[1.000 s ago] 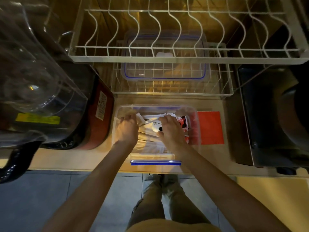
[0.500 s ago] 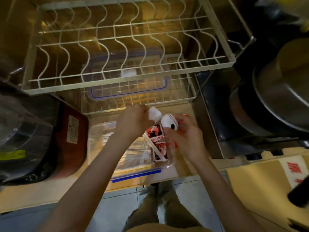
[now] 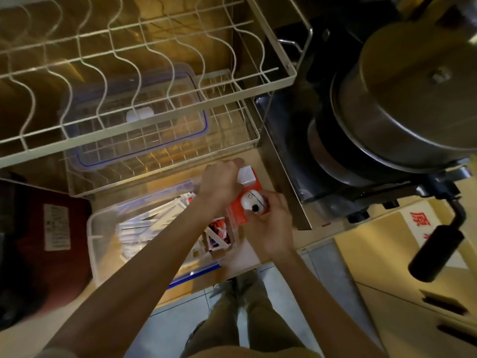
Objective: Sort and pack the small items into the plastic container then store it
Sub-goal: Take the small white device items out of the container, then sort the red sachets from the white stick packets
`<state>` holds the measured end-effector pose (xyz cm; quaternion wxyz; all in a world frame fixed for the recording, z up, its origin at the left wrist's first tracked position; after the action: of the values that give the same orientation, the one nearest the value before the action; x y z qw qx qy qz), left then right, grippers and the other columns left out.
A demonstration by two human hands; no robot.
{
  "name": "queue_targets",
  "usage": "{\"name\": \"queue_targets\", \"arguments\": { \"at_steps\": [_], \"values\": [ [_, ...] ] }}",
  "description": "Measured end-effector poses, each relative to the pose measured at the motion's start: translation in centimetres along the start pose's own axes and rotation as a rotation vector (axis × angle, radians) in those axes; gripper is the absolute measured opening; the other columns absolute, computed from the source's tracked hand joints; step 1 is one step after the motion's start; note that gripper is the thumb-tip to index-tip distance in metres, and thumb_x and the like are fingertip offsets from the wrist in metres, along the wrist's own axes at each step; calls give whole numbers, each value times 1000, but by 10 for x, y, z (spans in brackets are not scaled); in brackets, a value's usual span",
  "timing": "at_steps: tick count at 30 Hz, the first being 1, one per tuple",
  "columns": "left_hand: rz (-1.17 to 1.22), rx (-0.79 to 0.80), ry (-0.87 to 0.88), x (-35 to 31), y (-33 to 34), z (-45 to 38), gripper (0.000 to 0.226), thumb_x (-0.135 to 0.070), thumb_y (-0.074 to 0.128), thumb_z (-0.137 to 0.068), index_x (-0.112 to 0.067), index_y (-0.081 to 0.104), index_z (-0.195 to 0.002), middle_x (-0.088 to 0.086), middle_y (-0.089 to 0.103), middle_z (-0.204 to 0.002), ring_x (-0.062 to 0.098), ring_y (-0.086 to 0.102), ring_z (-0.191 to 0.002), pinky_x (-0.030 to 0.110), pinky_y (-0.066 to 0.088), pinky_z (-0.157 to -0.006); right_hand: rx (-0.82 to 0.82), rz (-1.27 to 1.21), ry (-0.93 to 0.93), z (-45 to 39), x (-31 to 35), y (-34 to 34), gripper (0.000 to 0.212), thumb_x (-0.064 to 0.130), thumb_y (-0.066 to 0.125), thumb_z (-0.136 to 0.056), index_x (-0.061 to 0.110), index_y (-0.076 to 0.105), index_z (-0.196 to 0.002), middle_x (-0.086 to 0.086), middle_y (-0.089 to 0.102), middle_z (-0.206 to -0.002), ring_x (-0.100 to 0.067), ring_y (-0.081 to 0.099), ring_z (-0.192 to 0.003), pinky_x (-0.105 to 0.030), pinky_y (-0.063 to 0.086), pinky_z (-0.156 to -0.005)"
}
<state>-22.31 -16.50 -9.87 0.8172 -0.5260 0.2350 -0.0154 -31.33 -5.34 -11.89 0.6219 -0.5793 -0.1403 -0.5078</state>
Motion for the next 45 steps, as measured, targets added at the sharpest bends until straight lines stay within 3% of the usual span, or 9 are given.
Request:
{"name": "queue_targets", "arguments": {
  "at_steps": [10,16,26,29,32,35,37,40,45],
  "values": [
    [15,9,55,0,5,-5,33,-22,65,-76,-15,55,-107,10,66,-108,31,61,-98,35,47,-76,33,64,-32,-1,-1,6,48,16,70,-77,15,52,-122,-3,49,-124,-18,47,-117,-26,42,-98],
    [-9,55,50,1,8,-4,46,-29,67,-75,-17,51,-116,9,58,-120,29,54,-112,40,47,-90,101,88,19,-5,4,7,56,16,70,-77,17,46,-128,-3,44,-130,-18,44,-122,-33,41,-106],
    [525,-400,-57,60,-45,80,12,-7,61,-82,-12,70,-89,-3,70,-93,3,58,-76,3,39,-65,-39,-47,-191,9,70,-17,21,10,57,-89,12,63,-109,7,54,-104,-11,58,-93,-19,48,-82],
    [529,-457,-178,94,-26,106,14,-15,59,-85,-12,72,-89,3,74,-96,12,65,-79,19,48,-68,101,-162,-156,8,79,9,17,10,55,-90,9,66,-103,5,64,-94,-9,61,-87,-19,50,-80],
    [388,-347,-216,113,7,116,24,-25,56,-85,-14,69,-103,8,71,-110,26,64,-102,33,49,-85,282,-241,6,6,68,49,15,9,49,-93,7,62,-99,-8,67,-88,-25,65,-85,-36,52,-82],
    [221,-176,-208,117,37,115,40,-25,56,-88,-19,54,-127,7,54,-136,26,46,-128,39,40,-104,392,73,-108,6,69,88,21,0,41,-92,-2,59,-102,-23,64,-101,-33,61,-88,-24,47,-70],
    [137,-104,-201,116,50,114,48,-31,52,-90,-24,42,-136,3,39,-148,22,32,-138,40,32,-111,427,322,-262,8,75,108,36,-5,42,-89,4,53,-122,-17,59,-121,-23,56,-106,-15,43,-80],
    [68,-28,-209,118,66,113,56,-37,47,-91,-30,27,-143,-1,20,-157,19,14,-145,41,23,-115,501,634,-367,11,79,127,52,0,43,-91,5,29,-141,-16,30,-149,-29,28,-138,-36,29,-110],
    [122,7,-182,123,80,110,61,-28,49,-91,-27,21,-145,2,11,-159,21,4,-147,39,13,-121,575,879,-436,1,77,146,70,10,54,-89,-1,12,-145,-22,15,-154,-35,15,-142,-41,16,-117]
  ]
}}
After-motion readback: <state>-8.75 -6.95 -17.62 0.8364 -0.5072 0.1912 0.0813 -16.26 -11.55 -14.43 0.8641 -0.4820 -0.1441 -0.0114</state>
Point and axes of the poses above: each hand's wrist, its own z-axis away from the middle knuckle, its own y-axis out of the palm, x = y × z, the point moved 8 cm from there along -z, towards the middle knuckle
